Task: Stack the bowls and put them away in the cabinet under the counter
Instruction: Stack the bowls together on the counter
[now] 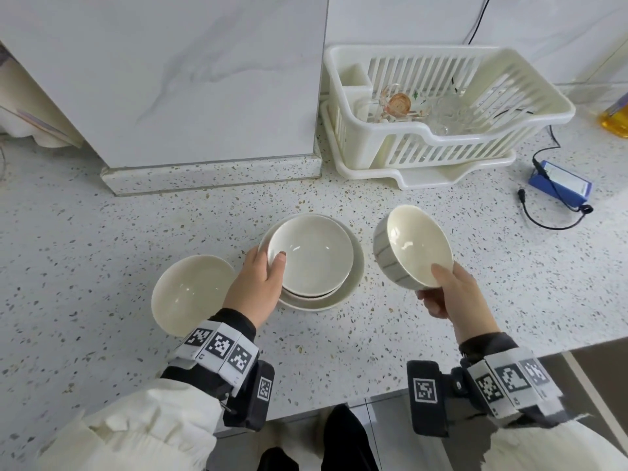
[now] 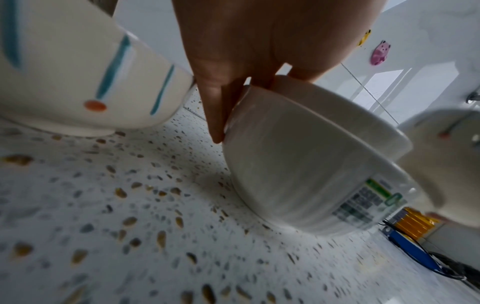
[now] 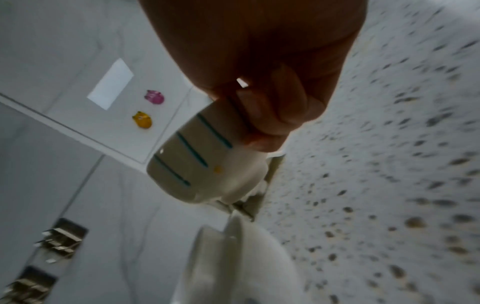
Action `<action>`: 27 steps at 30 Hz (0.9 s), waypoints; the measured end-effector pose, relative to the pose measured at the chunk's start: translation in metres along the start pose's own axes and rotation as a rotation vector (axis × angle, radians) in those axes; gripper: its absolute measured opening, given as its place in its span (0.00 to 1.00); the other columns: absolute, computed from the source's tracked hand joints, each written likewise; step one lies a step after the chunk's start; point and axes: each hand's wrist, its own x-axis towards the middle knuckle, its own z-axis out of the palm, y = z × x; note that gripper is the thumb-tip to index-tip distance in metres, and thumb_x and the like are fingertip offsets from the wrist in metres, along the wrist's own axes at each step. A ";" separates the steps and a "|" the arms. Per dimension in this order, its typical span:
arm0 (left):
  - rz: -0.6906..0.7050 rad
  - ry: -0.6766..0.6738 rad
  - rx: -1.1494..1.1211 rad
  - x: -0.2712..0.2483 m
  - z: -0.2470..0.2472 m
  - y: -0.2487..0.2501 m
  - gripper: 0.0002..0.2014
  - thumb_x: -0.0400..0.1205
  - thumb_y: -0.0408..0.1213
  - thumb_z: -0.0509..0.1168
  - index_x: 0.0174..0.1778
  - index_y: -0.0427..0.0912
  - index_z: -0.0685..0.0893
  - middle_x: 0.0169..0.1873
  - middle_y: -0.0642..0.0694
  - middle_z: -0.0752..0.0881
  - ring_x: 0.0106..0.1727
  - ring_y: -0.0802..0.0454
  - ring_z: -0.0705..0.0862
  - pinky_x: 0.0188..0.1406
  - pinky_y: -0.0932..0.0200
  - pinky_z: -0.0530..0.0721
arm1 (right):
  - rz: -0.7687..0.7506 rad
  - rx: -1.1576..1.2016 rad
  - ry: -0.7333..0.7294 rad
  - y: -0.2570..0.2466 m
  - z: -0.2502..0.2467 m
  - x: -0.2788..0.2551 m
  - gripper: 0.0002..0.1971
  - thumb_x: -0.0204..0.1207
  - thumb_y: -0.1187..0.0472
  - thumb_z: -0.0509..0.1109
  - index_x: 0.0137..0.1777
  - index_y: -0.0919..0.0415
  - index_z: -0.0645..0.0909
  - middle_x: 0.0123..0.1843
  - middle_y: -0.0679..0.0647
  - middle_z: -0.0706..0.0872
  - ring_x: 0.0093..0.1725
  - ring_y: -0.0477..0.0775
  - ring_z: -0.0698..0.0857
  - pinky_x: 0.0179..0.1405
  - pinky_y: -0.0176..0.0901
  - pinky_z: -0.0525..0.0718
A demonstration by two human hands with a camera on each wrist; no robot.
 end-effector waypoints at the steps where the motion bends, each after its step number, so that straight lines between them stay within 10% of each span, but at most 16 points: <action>1: -0.002 -0.001 -0.003 -0.001 0.000 0.000 0.20 0.84 0.47 0.49 0.64 0.37 0.71 0.62 0.38 0.75 0.50 0.48 0.77 0.48 0.55 0.74 | -0.033 0.001 -0.014 -0.008 0.004 -0.005 0.14 0.80 0.64 0.52 0.59 0.69 0.74 0.25 0.58 0.76 0.11 0.43 0.66 0.11 0.31 0.63; 9: -0.025 -0.038 -0.169 -0.007 0.000 0.007 0.23 0.84 0.50 0.44 0.73 0.47 0.65 0.71 0.46 0.69 0.66 0.51 0.71 0.60 0.58 0.66 | -0.230 -0.131 -0.148 -0.047 0.056 -0.025 0.14 0.83 0.57 0.53 0.50 0.64 0.79 0.27 0.52 0.74 0.16 0.37 0.72 0.13 0.25 0.67; 14: -0.038 0.000 -0.384 -0.014 -0.004 0.006 0.28 0.80 0.62 0.41 0.68 0.52 0.70 0.64 0.56 0.74 0.67 0.59 0.72 0.64 0.59 0.66 | -0.282 -0.274 -0.166 -0.039 0.081 -0.018 0.14 0.82 0.57 0.53 0.46 0.63 0.78 0.25 0.51 0.75 0.27 0.51 0.75 0.28 0.42 0.72; 22: 0.040 0.029 -0.340 -0.022 -0.013 0.011 0.20 0.85 0.48 0.46 0.70 0.48 0.69 0.58 0.61 0.69 0.61 0.67 0.65 0.58 0.72 0.62 | -0.384 -0.471 -0.088 -0.033 0.089 -0.015 0.17 0.82 0.55 0.52 0.63 0.57 0.79 0.28 0.62 0.83 0.32 0.61 0.83 0.29 0.45 0.77; 25: 0.067 0.023 -0.309 -0.021 -0.014 0.008 0.12 0.85 0.45 0.47 0.60 0.56 0.72 0.57 0.60 0.71 0.59 0.66 0.68 0.45 0.86 0.65 | -0.393 -0.512 -0.060 -0.029 0.092 -0.013 0.18 0.82 0.55 0.52 0.68 0.54 0.77 0.22 0.56 0.76 0.25 0.52 0.76 0.23 0.39 0.72; 27: 0.085 0.015 -0.303 -0.020 -0.015 0.007 0.15 0.85 0.46 0.46 0.63 0.55 0.73 0.58 0.59 0.72 0.60 0.65 0.69 0.53 0.79 0.65 | -0.386 -0.521 -0.038 -0.026 0.094 -0.011 0.19 0.82 0.56 0.52 0.69 0.53 0.76 0.19 0.51 0.70 0.22 0.47 0.72 0.20 0.34 0.67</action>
